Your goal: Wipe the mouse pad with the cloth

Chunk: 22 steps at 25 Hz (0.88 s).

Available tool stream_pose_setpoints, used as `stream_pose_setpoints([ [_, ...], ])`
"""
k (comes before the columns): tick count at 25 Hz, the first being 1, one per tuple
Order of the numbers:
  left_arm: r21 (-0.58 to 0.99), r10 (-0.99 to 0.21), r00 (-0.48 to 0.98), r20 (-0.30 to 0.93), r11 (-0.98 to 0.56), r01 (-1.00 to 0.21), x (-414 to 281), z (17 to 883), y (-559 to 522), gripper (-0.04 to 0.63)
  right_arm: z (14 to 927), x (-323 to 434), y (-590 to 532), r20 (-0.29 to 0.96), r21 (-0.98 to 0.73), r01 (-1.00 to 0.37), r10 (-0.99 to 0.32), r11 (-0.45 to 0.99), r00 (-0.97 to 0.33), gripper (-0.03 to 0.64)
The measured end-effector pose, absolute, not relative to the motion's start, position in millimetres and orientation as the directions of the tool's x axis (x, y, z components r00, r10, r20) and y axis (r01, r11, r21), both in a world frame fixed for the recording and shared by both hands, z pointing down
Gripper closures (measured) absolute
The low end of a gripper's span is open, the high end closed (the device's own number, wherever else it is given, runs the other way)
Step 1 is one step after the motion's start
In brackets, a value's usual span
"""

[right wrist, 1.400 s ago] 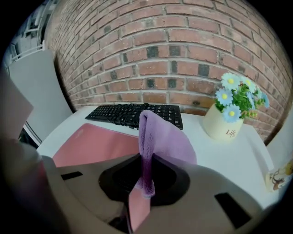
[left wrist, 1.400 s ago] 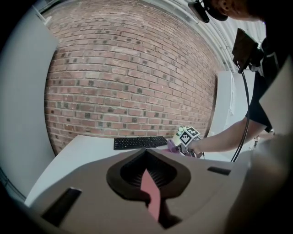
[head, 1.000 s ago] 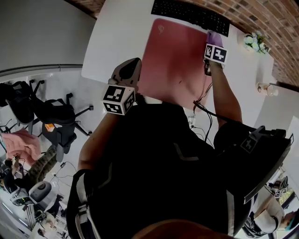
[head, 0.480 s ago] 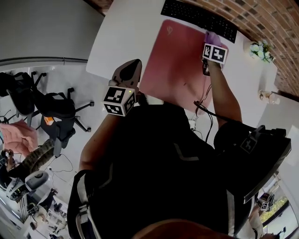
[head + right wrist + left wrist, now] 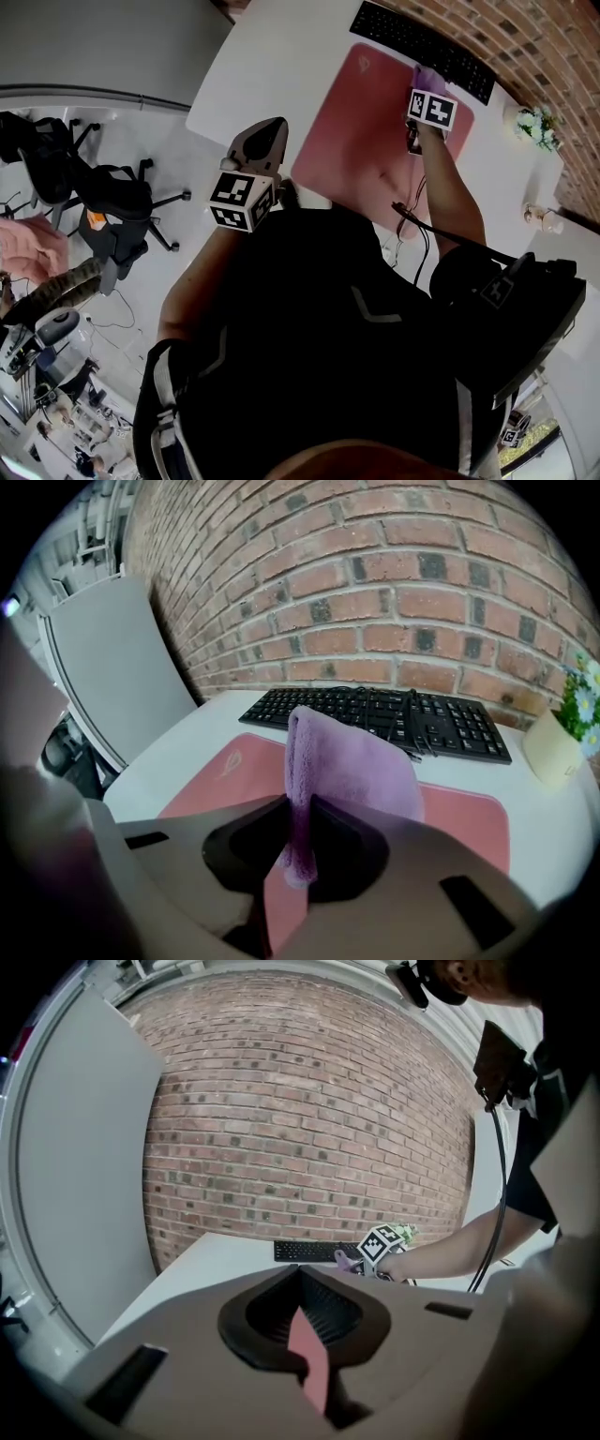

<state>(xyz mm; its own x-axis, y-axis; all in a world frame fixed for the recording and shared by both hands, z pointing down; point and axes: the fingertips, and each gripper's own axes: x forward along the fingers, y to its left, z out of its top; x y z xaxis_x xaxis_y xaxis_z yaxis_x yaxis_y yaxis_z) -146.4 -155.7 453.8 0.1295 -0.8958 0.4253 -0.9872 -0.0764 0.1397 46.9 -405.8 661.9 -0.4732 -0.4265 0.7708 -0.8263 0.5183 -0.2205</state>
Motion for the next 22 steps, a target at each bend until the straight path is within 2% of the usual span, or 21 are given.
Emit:
stream_pose_setpoints([
  [22, 0.125, -0.896, 0.016, 0.443, 0.044, -0.991, -189, 455, -109, 0.591, 655, -75, -386, 0.733, -0.305, -0.742, -0.350, 0.597, -0.583, 0.563],
])
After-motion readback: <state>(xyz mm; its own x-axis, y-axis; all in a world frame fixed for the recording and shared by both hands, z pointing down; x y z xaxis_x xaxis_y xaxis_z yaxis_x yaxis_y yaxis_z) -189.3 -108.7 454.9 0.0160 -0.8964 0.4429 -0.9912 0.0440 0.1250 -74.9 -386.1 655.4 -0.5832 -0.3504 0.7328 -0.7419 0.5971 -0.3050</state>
